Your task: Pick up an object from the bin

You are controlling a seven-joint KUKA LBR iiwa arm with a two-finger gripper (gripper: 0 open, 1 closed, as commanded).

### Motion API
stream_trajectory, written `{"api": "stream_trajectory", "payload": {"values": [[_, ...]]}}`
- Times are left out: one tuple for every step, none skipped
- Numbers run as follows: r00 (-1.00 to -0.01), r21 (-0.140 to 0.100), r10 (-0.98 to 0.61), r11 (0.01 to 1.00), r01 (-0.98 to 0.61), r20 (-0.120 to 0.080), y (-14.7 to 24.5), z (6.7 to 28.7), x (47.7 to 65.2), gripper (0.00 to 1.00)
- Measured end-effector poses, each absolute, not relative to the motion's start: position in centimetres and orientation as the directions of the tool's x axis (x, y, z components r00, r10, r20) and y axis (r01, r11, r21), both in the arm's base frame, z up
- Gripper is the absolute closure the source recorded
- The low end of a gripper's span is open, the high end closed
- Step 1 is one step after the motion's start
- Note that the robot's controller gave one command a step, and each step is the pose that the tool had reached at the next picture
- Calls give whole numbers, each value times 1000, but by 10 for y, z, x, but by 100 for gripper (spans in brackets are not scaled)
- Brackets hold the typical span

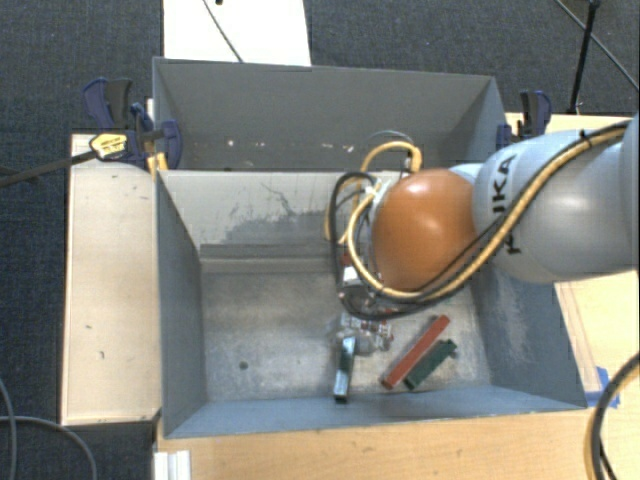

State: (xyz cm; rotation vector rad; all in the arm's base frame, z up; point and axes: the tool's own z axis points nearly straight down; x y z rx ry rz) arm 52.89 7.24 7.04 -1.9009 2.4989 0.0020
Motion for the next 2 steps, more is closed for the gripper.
{"api": "stream_trajectory", "payload": {"values": [[-268,-8,-963,268,-963,-6,91,181,528,100],[-222,-9,-975,223,-975,-11,169,237,563,100]]}}
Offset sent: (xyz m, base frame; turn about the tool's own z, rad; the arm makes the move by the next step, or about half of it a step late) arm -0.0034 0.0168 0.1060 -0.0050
